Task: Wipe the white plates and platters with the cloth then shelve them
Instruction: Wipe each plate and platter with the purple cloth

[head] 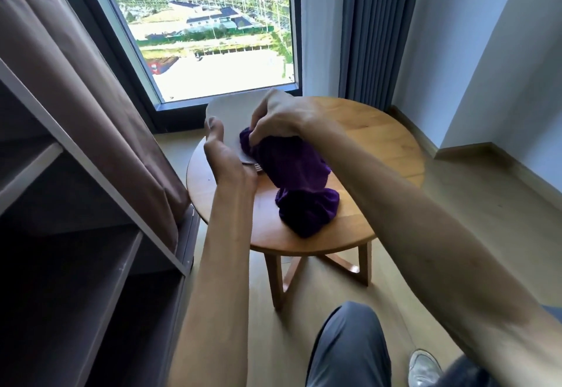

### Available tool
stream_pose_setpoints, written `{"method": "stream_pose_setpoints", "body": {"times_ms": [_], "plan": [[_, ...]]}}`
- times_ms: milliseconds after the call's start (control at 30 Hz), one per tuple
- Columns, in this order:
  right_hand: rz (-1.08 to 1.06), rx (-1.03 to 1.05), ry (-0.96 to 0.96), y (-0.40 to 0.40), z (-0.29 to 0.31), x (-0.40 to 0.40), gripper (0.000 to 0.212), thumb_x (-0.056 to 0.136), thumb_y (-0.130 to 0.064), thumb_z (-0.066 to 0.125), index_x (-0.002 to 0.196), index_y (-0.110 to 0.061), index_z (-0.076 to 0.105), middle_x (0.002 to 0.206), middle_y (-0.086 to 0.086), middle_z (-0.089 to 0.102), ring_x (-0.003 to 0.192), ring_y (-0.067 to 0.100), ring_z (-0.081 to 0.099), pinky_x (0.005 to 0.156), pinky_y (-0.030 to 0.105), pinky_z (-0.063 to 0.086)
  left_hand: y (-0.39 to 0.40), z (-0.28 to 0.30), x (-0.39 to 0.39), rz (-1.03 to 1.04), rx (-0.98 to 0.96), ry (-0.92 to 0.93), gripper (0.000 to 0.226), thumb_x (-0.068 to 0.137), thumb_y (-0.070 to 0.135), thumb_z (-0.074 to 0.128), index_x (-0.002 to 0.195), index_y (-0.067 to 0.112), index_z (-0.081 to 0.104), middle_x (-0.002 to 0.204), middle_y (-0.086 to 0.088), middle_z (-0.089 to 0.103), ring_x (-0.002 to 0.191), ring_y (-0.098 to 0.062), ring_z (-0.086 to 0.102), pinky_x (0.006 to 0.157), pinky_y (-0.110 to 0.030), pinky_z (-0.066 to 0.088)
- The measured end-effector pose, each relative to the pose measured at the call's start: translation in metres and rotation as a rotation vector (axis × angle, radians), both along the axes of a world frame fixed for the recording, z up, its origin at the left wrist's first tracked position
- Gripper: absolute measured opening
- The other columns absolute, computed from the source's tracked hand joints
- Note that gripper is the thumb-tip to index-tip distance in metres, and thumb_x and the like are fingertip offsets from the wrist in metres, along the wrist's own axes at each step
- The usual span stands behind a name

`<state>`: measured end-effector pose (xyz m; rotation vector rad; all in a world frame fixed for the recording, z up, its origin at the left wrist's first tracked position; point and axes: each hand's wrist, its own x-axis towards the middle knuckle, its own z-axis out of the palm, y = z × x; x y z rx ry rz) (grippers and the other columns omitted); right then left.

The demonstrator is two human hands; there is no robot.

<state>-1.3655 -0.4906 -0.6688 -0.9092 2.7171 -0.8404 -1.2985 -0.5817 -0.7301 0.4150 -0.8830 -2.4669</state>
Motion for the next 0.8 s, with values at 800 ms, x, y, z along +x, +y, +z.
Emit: {"method": "stream_pose_setpoints", "body": {"times_ms": [800], "plan": [[0.186, -0.786, 0.123, 0.007, -0.001, 0.007, 0.012, 0.084, 0.001, 0.073, 0.092, 0.0, 0.08, 0.086, 0.013, 0.077, 0.081, 0.022, 0.072, 0.074, 0.034, 0.056, 0.021, 0.025, -0.021, 0.042, -0.317, -0.022, 0.054, 0.102, 0.055, 0.052, 0.143, 0.021, 0.056, 0.134, -0.008, 0.066, 0.12, -0.026, 0.066, 0.101, -0.05, 0.056]]}}
